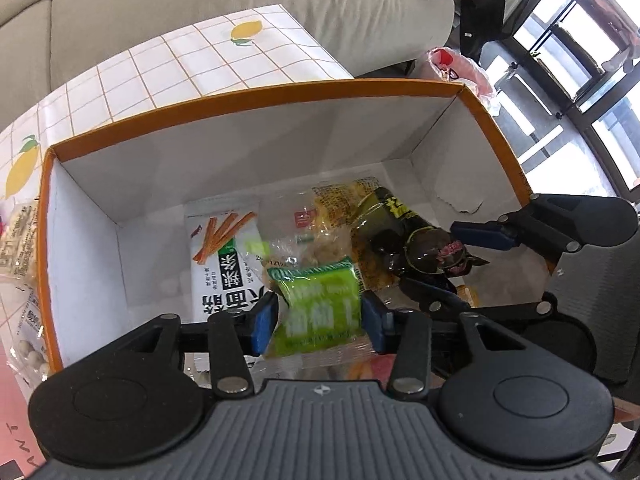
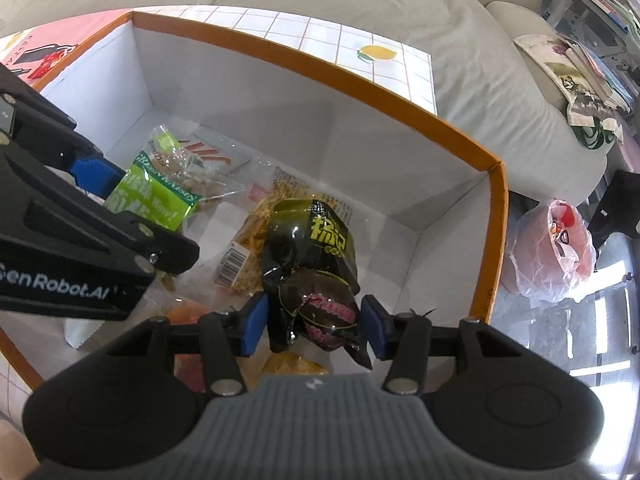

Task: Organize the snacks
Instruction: 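Open both tools to release the packs into the box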

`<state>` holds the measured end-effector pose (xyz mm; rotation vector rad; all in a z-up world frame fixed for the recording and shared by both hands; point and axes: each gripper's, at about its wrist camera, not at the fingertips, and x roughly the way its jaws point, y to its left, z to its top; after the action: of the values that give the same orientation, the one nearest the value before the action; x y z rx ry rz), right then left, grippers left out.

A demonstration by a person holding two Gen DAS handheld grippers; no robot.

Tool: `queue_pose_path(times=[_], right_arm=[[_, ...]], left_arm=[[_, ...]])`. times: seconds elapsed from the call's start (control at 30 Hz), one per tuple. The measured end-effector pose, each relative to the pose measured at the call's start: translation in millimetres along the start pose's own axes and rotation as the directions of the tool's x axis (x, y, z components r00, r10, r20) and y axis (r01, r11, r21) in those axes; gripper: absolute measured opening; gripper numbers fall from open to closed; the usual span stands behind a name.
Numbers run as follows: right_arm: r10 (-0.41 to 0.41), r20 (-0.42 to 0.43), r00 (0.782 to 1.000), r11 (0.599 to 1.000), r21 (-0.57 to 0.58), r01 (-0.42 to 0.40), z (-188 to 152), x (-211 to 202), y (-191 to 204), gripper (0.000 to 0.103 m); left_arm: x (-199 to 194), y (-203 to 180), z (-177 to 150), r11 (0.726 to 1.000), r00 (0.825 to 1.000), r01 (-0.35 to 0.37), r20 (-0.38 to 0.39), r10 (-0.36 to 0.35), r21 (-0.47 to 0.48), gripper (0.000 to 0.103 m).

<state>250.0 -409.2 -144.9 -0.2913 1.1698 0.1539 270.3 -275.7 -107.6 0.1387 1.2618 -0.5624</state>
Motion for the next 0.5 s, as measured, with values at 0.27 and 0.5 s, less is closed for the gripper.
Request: queue_pose_path(times=[0.27,0.5], right_arm=[[-0.012,0.012,1.000,1.000,-0.002,0.012,5,-10,3,0.057],[-0.048,0.052,0.997,0.998,0.048,0.045,3,-35,5,0.074]], left_arm=[[-19,1,0,1.000,0.999,-0.005,0.041,0.005,0.007,0.075],[-54,0,-17,1.000,0.996,0.003,0.087,-0.004,0.007,0.075]])
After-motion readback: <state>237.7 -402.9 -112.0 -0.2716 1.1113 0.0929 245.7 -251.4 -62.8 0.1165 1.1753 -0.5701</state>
